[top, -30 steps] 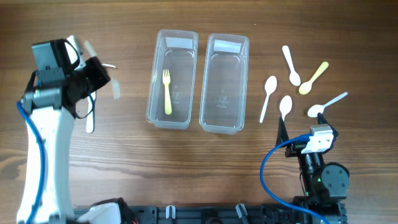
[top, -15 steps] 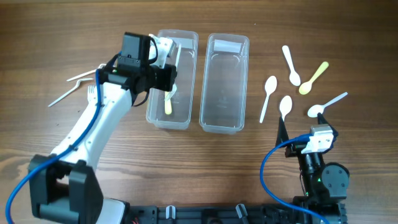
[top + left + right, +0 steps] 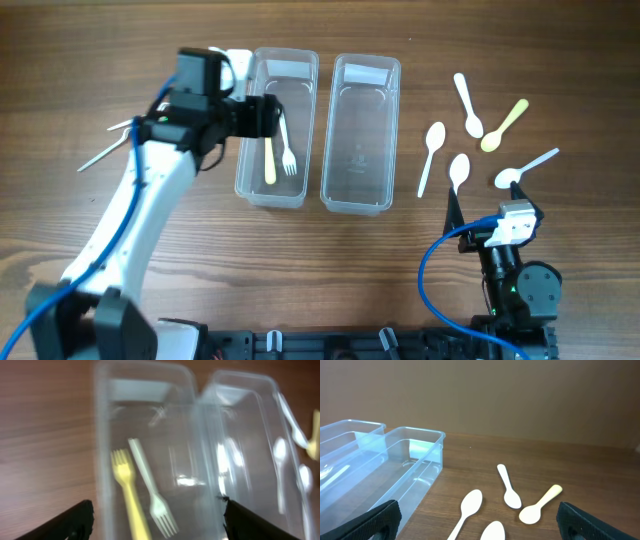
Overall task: Pack container
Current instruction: 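Place the white fork into the left container beside the yellow fork, then lower the left gripper onto the light blue fork and grasp it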
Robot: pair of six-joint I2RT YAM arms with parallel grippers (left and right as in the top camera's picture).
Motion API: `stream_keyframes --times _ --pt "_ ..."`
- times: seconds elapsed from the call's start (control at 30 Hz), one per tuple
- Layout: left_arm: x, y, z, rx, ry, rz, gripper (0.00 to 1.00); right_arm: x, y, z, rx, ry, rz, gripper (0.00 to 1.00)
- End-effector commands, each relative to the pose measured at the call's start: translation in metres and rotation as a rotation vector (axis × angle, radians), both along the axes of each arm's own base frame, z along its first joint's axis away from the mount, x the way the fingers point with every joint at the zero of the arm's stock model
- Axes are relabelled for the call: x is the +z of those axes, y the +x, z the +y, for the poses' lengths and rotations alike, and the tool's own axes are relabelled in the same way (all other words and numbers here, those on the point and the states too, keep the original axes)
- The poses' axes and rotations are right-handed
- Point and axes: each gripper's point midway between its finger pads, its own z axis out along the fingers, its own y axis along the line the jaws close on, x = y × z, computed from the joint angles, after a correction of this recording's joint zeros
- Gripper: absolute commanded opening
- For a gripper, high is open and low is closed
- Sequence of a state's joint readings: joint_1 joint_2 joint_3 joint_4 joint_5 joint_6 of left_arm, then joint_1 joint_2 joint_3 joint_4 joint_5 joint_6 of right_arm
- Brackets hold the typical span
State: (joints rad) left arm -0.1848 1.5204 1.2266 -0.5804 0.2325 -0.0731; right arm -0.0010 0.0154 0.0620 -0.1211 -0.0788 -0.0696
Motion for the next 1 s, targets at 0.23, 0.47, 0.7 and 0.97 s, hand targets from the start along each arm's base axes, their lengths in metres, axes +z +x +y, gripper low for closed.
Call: stream_keyframes --times 0.23,0.47,0.7,0.97 --pt "-0.015 -0.044 0.183 0.523 0.299 0.210 1.00 0.000 0.000 0.001 0.009 -0.006 -0.005 1.00" --pt "-0.087 -0.056 0.215 0.582 0.306 0.407 0.99 0.000 0.000 0.001 0.009 -0.006 -0.005 1.00" --pt "-0.151 -0.045 0.196 0.357 0.270 0.510 1.00 0.000 0.000 0.001 0.009 -0.005 -0.005 1.00" --pt "-0.169 -0.034 0.212 0.376 0.260 0.490 1.00 0.000 0.000 0.001 0.009 -0.006 -0.005 1.00"
